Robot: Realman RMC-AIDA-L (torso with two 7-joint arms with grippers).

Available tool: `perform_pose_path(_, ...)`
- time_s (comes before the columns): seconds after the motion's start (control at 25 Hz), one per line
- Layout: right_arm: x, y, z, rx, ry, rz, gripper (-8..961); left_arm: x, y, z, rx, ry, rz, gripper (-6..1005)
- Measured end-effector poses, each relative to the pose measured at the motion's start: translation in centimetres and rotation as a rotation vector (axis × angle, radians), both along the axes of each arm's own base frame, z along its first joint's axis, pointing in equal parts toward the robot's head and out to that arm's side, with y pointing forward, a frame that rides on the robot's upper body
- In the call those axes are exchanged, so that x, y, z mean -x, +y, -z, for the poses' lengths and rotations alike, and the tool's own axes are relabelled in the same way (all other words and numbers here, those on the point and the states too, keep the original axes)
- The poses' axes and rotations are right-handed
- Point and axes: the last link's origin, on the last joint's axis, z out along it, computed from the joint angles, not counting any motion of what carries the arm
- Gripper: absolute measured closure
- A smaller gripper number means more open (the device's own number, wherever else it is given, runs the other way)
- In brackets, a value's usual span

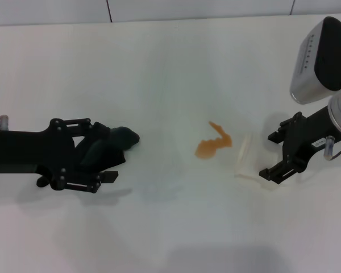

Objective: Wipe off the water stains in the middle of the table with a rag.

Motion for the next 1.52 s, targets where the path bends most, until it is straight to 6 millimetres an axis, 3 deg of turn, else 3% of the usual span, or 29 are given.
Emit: perform_pose_path(1.52,-1.3,0.0,1.0,0.005,-0.044,0.053,114,0.1,-0.1,0.0,-0.006,-0.002,-0.004,137)
